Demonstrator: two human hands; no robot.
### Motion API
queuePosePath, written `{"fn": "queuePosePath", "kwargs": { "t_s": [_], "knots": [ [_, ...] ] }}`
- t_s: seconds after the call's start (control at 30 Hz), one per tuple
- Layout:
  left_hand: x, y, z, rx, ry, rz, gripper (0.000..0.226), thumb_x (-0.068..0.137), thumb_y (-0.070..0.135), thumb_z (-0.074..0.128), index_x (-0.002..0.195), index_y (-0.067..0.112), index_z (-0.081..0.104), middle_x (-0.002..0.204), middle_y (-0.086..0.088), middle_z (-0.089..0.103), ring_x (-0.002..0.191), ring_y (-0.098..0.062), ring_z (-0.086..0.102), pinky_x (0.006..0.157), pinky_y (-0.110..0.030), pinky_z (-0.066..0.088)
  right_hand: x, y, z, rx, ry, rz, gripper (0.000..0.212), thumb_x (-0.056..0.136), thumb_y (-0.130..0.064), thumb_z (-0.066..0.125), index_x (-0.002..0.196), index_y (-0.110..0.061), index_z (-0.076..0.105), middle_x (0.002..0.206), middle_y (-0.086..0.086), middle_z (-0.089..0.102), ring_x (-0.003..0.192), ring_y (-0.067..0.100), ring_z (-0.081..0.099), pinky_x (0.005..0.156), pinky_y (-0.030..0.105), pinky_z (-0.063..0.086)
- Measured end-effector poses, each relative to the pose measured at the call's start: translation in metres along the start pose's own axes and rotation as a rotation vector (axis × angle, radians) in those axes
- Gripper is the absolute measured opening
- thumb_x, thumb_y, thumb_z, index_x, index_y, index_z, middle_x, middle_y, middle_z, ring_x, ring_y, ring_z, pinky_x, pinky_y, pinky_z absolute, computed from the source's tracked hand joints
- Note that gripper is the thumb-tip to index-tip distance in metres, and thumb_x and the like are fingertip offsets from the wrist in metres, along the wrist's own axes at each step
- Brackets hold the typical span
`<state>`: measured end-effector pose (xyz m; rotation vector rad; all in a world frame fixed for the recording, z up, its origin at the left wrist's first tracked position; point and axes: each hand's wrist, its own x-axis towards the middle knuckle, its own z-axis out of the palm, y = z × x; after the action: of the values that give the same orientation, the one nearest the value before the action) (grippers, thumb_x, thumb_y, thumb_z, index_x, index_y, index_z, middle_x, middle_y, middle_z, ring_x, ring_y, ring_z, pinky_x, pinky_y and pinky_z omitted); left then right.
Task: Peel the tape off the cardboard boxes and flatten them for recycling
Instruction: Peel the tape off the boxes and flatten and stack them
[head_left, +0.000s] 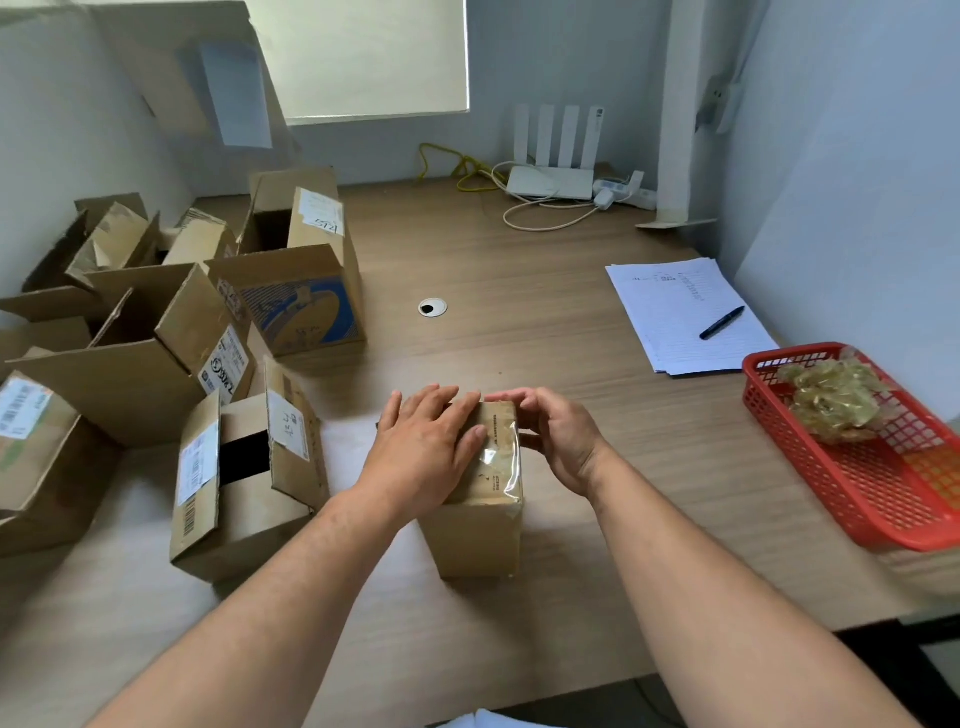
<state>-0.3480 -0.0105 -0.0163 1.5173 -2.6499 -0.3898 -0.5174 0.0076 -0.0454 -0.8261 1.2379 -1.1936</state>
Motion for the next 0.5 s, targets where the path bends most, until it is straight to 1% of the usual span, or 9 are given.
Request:
{"fn": "queuePosePath", "kwargs": {
  "t_s": [0.07, 0.13, 0.23, 0.27, 0.37, 0.5],
  "knots": [
    [0.002, 0.003, 0.000, 0.012, -0.035, -0.013, 0.052, 0.103, 0.044, 0.022, 0.153, 0.031, 0.017, 0.161, 0.003, 0.015, 0.149, -0.015, 0.000, 0.118, -0.039, -0.009, 0.001, 0.000, -0.003, -0.048, -0.004, -0.002, 0.041, 0.087, -0.003, 0.031, 0.097, -0.006, 0.070, 0.098, 0.007, 0.069, 0.093, 0.018, 0.060, 0.090, 0.038, 0.045],
    [0.003, 0.006, 0.000, 0.013, -0.046, -0.023, 0.051, 0.104, 0.040, 0.020, 0.154, 0.029, 0.014, 0.162, 0.003, 0.008, 0.149, -0.015, -0.005, 0.117, -0.040, -0.011, 0.003, -0.001, -0.005, -0.076, -0.001, -0.008, 0.039, 0.085, -0.002, 0.034, 0.095, -0.007, 0.071, 0.097, 0.006, 0.069, 0.094, 0.018, 0.059, 0.090, 0.039, 0.043],
    [0.001, 0.006, 0.001, 0.021, -0.027, -0.011, 0.051, 0.105, 0.040, 0.017, 0.154, 0.030, 0.011, 0.163, 0.005, 0.005, 0.149, -0.014, -0.007, 0.117, -0.039, -0.012, 0.003, -0.005, -0.005, -0.059, -0.029, -0.017, 0.028, 0.083, -0.005, 0.043, 0.089, -0.010, 0.070, 0.090, 0.004, 0.067, 0.089, 0.016, 0.058, 0.084, 0.033, 0.045],
    [0.000, 0.005, 0.001, 0.023, -0.019, -0.008, 0.051, 0.104, 0.040, 0.016, 0.154, 0.031, 0.011, 0.163, 0.006, 0.005, 0.149, -0.013, -0.007, 0.118, -0.038, -0.011, 0.002, -0.006, -0.005, -0.045, -0.040, -0.019, 0.025, 0.084, -0.004, 0.044, 0.087, -0.010, 0.069, 0.088, 0.003, 0.066, 0.087, 0.015, 0.058, 0.081, 0.031, 0.046],
    [-0.002, 0.003, 0.002, 0.029, -0.012, -0.005, 0.051, 0.104, 0.041, 0.016, 0.154, 0.032, 0.010, 0.162, 0.007, 0.005, 0.149, -0.012, -0.007, 0.118, -0.036, -0.010, 0.003, -0.009, -0.003, 0.002, -0.063, -0.003, 0.024, 0.088, 0.000, 0.042, 0.083, -0.009, 0.064, 0.083, 0.002, 0.063, 0.077, 0.012, 0.058, 0.071, 0.026, 0.048],
    [-0.004, 0.002, 0.001, 0.022, -0.009, 0.004, 0.051, 0.104, 0.042, 0.015, 0.154, 0.033, 0.009, 0.162, 0.008, 0.004, 0.149, -0.011, -0.007, 0.119, -0.035, -0.009, 0.006, -0.011, -0.002, 0.072, -0.064, 0.043, 0.028, 0.091, -0.006, 0.039, 0.078, -0.008, 0.064, 0.076, 0.001, 0.062, 0.071, 0.010, 0.058, 0.067, 0.026, 0.048]
  ]
}}
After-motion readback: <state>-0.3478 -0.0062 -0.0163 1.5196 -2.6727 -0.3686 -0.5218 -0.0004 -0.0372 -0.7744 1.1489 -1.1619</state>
